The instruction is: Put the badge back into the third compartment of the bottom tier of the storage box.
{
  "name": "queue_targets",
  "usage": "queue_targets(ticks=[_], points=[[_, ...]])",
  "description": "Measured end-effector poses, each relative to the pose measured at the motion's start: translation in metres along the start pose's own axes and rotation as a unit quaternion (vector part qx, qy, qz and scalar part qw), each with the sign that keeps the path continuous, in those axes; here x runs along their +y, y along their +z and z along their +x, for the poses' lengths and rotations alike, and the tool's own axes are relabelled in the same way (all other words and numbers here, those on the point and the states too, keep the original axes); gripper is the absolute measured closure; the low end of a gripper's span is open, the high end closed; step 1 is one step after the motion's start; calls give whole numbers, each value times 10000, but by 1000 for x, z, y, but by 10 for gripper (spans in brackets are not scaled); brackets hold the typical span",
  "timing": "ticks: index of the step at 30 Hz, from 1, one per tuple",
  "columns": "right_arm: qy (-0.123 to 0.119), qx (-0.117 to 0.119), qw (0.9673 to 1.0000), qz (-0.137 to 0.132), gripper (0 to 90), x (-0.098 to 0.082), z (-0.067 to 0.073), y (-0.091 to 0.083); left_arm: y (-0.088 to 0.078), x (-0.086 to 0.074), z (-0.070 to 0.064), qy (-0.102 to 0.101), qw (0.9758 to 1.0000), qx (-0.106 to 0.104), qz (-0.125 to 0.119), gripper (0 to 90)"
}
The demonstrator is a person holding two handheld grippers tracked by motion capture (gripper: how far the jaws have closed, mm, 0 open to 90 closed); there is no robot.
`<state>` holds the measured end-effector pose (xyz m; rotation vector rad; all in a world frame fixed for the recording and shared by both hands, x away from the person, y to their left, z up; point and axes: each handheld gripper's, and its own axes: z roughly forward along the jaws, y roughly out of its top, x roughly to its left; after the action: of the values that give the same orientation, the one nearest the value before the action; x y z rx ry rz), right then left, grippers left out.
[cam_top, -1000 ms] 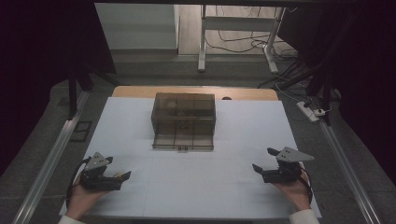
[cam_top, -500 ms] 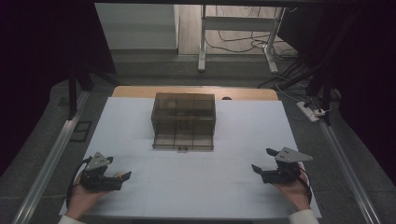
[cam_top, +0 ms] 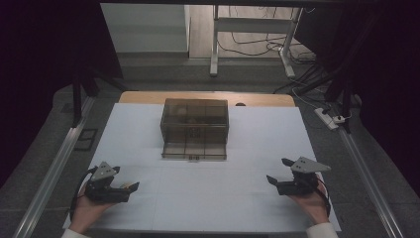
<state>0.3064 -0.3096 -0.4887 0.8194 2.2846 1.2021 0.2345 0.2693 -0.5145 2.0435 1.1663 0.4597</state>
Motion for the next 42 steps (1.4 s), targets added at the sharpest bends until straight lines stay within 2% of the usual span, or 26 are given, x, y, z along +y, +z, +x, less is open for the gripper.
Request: queue_targets(ticks=[6, 15, 22, 23, 25, 29, 36, 42], points=[[44, -11, 10000, -7, 146, -1, -1, 0, -1, 2, 0, 21, 10000, 36, -31, 77], [35, -25, 10000, 16, 146, -1, -1, 0, -6, 10, -4, 228, 9995, 198, -21, 78], [31, -6, 10000, 56, 147, -1, -1, 0, -9, 13, -2, 344, 9983, 273, 385, 80], [28, -6, 10000, 63, 146, -1, 0, 1, -9, 13, -2, 344, 9983, 273, 385, 80], [18, 0, 10000, 68, 146, -1, 0, 1, -11, 13, -1, 422, 9969, 305, 584, 84], [19, 9, 9999, 102, 147, -2, 0, 2, -9, 13, 1, 436, 9953, 261, 827, 89], [-16, -2, 9998, 189, 147, -2, 1, 3, -3, 8, 5, 415, 9925, 291, 1108, 94], [-32, 10, 9998, 210, 146, -2, 1, 5, 4, 4, 6, 414, 9900, 233, 1331, 95]])
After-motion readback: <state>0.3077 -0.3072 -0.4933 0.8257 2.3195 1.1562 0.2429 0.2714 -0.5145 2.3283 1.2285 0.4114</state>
